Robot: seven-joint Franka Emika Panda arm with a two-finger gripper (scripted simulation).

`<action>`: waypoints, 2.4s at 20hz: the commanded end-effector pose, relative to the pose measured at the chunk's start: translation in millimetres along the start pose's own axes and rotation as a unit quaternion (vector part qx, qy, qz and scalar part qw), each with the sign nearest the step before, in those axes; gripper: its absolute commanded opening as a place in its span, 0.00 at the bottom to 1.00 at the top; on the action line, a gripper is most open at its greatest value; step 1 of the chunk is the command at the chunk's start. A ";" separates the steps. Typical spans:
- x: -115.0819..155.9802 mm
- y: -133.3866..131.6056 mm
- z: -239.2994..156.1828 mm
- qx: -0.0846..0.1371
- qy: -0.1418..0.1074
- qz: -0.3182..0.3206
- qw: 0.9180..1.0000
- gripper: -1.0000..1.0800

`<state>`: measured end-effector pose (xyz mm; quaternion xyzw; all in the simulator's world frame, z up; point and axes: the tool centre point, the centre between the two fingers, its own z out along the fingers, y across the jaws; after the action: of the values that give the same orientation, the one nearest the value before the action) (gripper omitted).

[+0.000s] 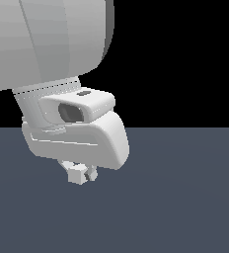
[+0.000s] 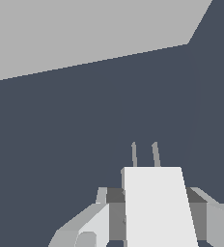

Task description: Plug the charger into the wall socket.

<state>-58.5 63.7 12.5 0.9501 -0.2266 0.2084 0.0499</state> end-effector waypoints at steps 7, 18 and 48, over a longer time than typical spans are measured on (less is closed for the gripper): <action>7.6 -1.3 -15.9 0.012 0.001 -0.025 1.000 0.00; 31.3 -5.3 -64.7 0.046 0.003 -0.102 0.994 0.00; 69.8 -17.1 -64.6 0.058 0.001 -0.123 0.991 0.00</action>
<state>-23.6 63.5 100.4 0.9718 -0.0951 0.2148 0.0204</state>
